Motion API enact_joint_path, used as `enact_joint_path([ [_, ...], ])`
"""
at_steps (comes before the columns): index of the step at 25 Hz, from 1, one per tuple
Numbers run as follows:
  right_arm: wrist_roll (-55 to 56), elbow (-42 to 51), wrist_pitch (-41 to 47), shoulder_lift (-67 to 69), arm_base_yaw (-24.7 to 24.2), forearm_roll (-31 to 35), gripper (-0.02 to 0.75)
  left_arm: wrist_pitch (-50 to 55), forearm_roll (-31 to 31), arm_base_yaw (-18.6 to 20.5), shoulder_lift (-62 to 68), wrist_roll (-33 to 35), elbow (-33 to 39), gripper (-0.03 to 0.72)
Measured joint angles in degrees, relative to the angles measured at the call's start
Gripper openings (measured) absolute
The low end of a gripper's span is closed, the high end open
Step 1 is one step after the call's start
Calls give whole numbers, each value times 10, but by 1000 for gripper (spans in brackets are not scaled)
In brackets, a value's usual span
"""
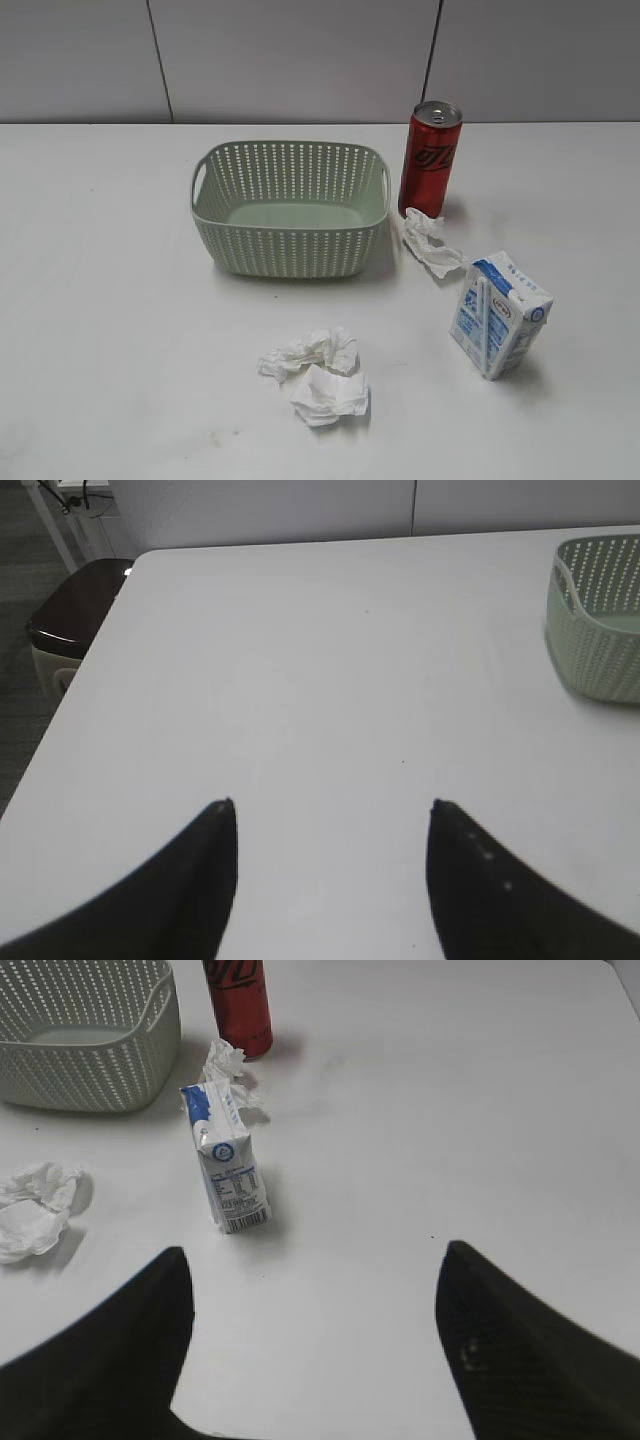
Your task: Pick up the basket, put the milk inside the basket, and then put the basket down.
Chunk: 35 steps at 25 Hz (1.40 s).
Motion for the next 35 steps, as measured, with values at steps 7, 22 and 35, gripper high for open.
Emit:
enact_joint_path([
  [7,0,0,0,0,0,0,571,0,0,0,0,0,0,458],
  [22,0,0,0,0,0,0,571,0,0,0,0,0,0,457],
  [35,0,0,0,0,0,1,571,-166,-75,0,133,0,-58,505],
])
